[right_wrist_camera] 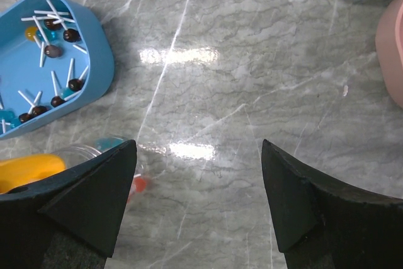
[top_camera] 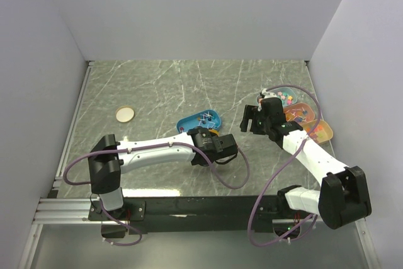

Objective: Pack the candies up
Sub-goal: Place the fake candies in the packing bottle.

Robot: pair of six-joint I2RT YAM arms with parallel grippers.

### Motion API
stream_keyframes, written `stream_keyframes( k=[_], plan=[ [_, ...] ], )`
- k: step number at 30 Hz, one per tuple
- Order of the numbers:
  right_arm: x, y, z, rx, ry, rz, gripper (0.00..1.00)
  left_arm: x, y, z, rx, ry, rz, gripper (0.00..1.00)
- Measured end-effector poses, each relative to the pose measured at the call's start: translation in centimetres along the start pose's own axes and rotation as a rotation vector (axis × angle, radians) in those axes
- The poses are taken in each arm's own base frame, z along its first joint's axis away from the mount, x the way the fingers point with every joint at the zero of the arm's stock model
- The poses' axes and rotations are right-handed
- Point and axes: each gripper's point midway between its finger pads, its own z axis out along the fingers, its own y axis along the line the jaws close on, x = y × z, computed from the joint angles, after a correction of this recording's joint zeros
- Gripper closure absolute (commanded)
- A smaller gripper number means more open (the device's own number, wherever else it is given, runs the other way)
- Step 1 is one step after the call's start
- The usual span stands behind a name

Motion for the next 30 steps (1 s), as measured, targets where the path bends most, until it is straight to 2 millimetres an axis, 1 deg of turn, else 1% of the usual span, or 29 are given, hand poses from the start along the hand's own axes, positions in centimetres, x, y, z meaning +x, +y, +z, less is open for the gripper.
stream_keyframes(
  k=[5, 12, 23, 30],
  plan=[
    [-0.2, 0.5, 0.0, -0.028, -0.005, 0.004, 0.14, -0.3, 0.2, 0.1, -0.02, 0.003, 0.014, 0.99],
    [-0.2, 1.1, 0.0, -0.062, -0.003, 0.004, 0.14, -0.8, 0.6, -0.3, -0.049, -0.009, 0.025, 0.99],
    [-0.3, 2.3, -0.3, -0.129, 0.0, 0.003, 0.14, -0.9, 0.6, -0.4, -0.053, -0.012, 0.028, 0.99],
    [-0.4, 2.7, -0.7, -0.153, -0.016, 0.002, 0.15, -2.1, 0.3, -1.5, -0.063, -0.056, 0.063, 0.99]
  ],
)
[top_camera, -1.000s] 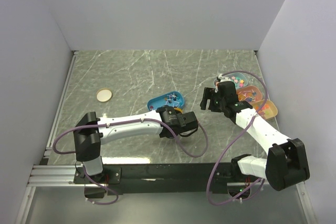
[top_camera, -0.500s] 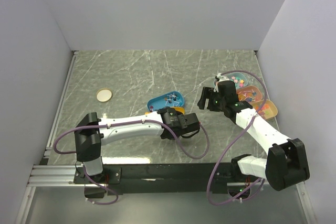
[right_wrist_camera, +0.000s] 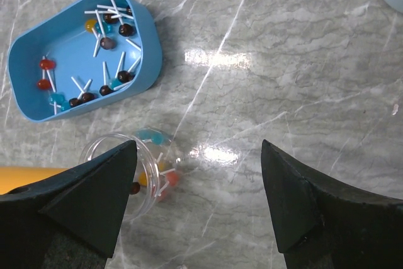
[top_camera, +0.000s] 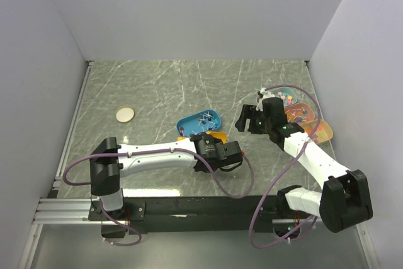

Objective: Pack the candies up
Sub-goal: Place the fake candies in the packing bottle, then adjust the spatula.

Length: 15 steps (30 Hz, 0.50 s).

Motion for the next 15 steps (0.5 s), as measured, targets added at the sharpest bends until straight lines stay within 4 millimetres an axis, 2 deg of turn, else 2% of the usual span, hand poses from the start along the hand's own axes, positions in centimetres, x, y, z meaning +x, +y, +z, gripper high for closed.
stream_keyframes(
  k=[15],
  plan=[
    [-0.3, 1.1, -1.0, -0.055, -0.023, 0.004, 0.15, 0.3, -0.9, 0.3, 0.024, 0.003, -0.001, 0.99]
  ],
)
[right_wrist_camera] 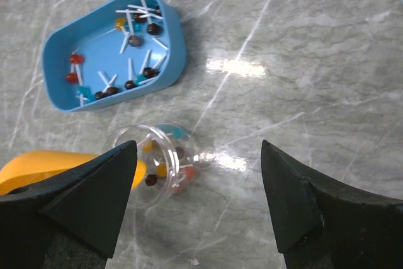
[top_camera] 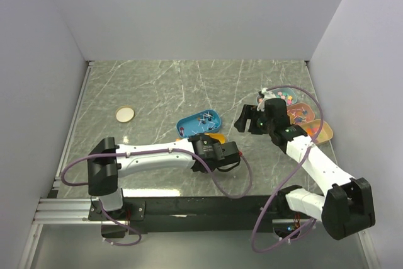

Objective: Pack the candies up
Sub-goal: Adjust the spatula.

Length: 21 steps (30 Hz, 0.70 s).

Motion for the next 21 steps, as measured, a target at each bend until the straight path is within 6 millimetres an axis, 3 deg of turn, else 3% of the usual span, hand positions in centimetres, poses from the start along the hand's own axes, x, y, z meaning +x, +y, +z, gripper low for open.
stream_keyframes(
  k=[12, 21],
  plan=[
    [0.2, 3.9, -1.1, -0.215, 0.026, -0.019, 0.15, 2.4, 0.1, 0.9, 0.112, -0.179, -0.283, 0.99],
    [0.8, 7.2, -0.9, -0.415, 0.102, 0.01, 0.18, 1.9, 1.5, 1.3, 0.17, -0.378, -0.5, 0.99]
  ],
)
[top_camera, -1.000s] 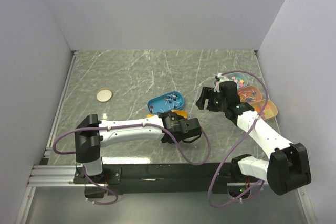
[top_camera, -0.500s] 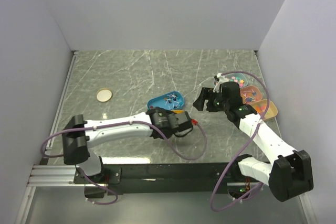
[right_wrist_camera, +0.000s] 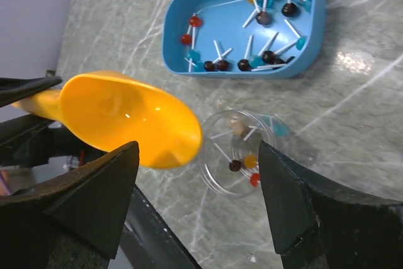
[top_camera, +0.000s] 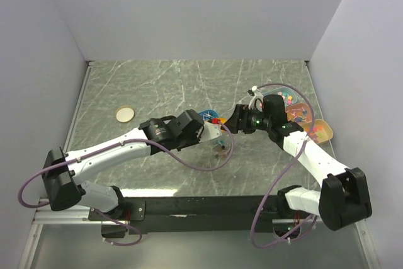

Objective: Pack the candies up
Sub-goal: Adjust the spatula.

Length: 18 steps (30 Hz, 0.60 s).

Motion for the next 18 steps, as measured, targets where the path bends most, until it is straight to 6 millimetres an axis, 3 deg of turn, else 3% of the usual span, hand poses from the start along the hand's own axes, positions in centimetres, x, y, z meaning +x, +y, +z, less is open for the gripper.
stream_keyframes(
  k=[12, 18],
  plan=[
    [-1.1, 0.3, 2.2, -0.057, 0.037, 0.047, 0.35, 0.2, 1.8, 0.4, 0.078, -0.192, -0.193, 0.99],
    [-0.8, -0.9, 3.6, -0.037, 0.077, 0.082, 0.45, 0.6, 3.6, -0.1, 0.075, -0.29, -0.294, 0.99]
  ],
)
